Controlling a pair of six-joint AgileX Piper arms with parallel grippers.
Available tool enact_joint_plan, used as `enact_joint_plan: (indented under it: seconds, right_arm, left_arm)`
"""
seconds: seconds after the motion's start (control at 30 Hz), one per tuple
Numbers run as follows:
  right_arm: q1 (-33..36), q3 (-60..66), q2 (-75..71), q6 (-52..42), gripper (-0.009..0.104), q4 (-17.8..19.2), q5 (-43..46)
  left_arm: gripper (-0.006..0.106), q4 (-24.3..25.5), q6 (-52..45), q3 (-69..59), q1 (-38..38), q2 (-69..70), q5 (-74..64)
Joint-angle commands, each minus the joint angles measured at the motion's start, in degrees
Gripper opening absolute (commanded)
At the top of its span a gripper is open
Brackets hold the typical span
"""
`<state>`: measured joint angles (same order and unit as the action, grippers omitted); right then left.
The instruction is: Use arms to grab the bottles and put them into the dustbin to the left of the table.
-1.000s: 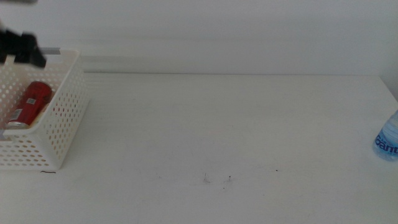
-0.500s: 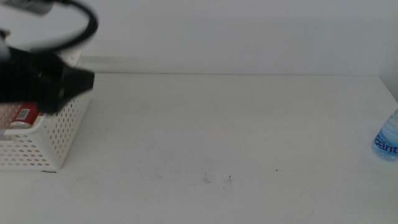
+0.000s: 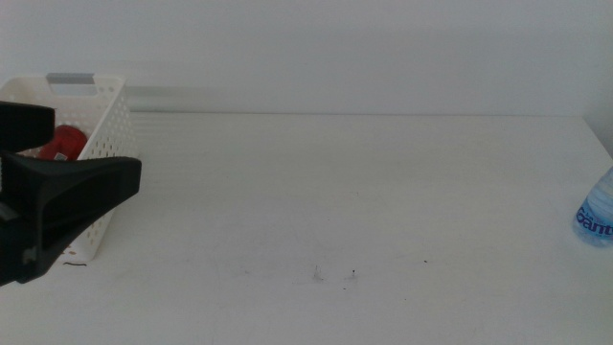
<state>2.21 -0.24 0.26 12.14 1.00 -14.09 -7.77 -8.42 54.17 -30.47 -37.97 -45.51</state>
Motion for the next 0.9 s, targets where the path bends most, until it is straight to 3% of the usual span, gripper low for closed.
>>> enact_joint_plan:
  seconds: [0.0,0.73,0.87]
  right_arm:
    - [-0.5,0.24,-0.26,-0.19,0.086,0.17,0.54]
    - [-0.5,0.24,-0.26,-0.19,0.086,0.17,0.54]
    - [-0.5,0.24,-0.26,-0.46,0.086,0.1,8.16]
  left_arm:
    - [0.093,-0.21,1.33,-0.23,-0.5,0.14,0.97]
    - [0.093,4.67,0.96,-0.23,-0.5,0.14,1.21]
    - [0.093,4.67,0.96,-0.23,-0.5,0.14,1.21]
